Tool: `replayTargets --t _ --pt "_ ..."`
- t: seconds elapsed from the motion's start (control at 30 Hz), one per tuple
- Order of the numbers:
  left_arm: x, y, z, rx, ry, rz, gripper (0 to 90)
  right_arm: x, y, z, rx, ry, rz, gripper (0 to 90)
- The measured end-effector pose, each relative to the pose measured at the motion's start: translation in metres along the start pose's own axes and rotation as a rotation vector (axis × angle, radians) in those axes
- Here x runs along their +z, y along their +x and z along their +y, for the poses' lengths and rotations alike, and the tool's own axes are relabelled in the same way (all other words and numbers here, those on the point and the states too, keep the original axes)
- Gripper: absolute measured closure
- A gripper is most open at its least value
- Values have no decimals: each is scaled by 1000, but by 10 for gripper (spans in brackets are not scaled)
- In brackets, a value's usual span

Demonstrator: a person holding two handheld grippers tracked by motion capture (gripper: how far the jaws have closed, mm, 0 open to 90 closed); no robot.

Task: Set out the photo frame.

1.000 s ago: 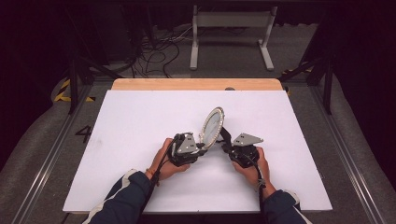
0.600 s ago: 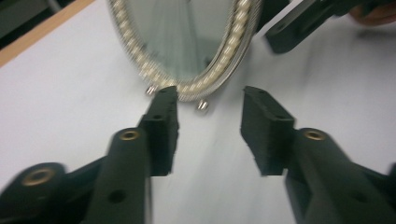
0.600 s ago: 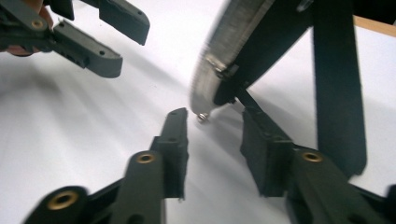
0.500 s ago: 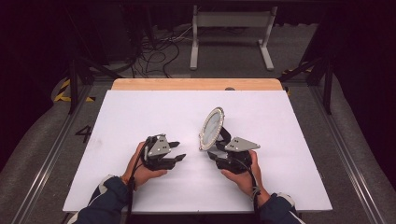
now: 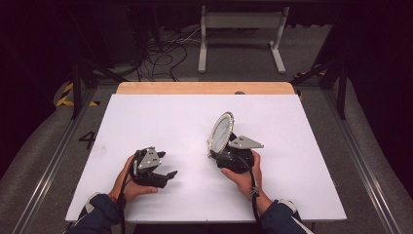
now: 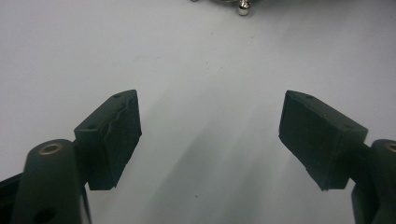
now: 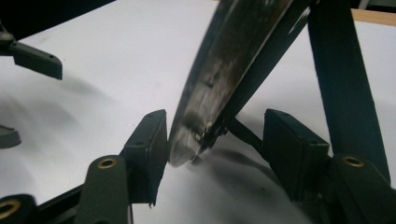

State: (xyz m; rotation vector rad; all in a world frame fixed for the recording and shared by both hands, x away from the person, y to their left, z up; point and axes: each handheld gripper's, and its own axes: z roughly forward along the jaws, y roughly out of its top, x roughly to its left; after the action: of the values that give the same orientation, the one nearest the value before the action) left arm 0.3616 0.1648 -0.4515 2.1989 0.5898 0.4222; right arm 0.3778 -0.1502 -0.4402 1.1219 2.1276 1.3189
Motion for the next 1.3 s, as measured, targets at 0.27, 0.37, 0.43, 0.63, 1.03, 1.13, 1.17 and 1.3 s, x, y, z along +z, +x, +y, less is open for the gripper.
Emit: replayTargets --t 0.27,0.37,0.43,0.63,1.03,1.13,1.17,1.3 --pt "6 -2 0 8 36 -5 198 3 3 1 1 -11 7 564" --pt "8 -5 0 25 44 -14 198 2 2 0 10 -8 18 575" --pt "8 -6 0 29 47 -20 198 1 0 0 18 -4 36 587" --pt "7 -5 2 34 42 -22 198 -5 -6 -1 4 5 71 630" --pt "2 -4 5 34 27 -18 199 -15 -13 -5 12 9 93 710" --pt "-1 -4 6 37 22 -17 203 -18 -15 -6 13 8 103 724" --pt "-2 -4 6 36 16 -16 204 -20 -15 -6 15 10 106 724" --pt "-4 -3 6 28 8 -10 204 -20 -13 -6 6 1 88 684"
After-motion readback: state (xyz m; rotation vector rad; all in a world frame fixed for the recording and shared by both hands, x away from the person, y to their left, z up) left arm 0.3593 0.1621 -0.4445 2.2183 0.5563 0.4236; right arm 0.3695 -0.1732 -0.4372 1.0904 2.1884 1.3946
